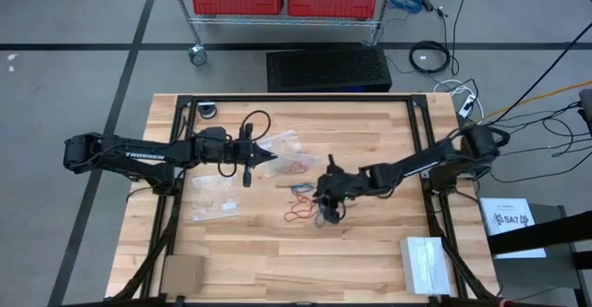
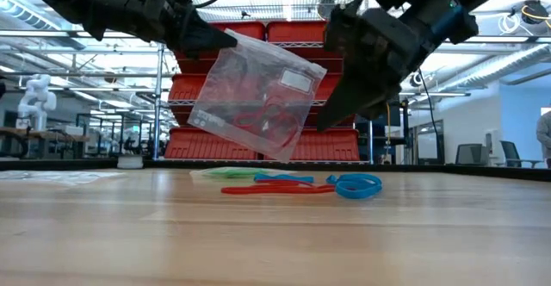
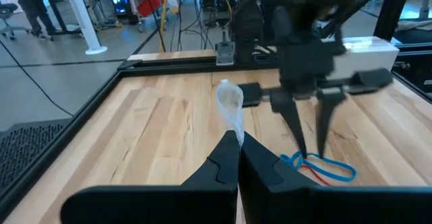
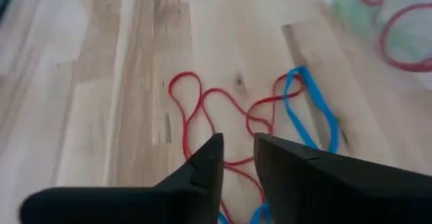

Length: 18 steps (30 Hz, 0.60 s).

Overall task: Sort rubber bands
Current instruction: Put the top red rubber band into the bottom right transparent zip bag

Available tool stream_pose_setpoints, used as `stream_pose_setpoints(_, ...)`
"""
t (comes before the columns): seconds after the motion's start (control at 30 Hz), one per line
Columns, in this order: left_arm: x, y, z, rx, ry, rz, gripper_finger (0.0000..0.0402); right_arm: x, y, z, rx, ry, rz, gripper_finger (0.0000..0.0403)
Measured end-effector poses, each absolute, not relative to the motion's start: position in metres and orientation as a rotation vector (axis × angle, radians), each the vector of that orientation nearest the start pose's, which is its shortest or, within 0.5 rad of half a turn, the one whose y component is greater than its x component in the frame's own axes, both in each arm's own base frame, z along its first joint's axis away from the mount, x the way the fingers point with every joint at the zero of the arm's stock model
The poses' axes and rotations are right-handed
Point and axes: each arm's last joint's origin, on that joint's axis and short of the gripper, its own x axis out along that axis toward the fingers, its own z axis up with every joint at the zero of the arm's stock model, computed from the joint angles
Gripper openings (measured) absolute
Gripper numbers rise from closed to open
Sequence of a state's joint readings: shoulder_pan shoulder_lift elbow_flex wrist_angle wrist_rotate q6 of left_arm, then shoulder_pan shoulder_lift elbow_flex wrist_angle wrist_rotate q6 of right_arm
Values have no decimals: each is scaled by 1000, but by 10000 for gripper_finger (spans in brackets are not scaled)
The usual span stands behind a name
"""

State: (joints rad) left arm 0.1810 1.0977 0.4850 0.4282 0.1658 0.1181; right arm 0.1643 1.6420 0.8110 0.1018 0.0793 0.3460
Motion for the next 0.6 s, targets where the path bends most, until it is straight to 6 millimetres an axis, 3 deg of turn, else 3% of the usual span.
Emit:
stream_pose_setpoints(0.27,226,37,228,86,189,4,2,354,55,141,139,865,-92,121)
stream_pose_setpoints(0.43,226,37,228,88,188,4,2,363,54,131,73,953,-200,126)
stream_pose_setpoints(0.6,226,37,228,87,192,3,2,368,54,130,87,941,-189,130)
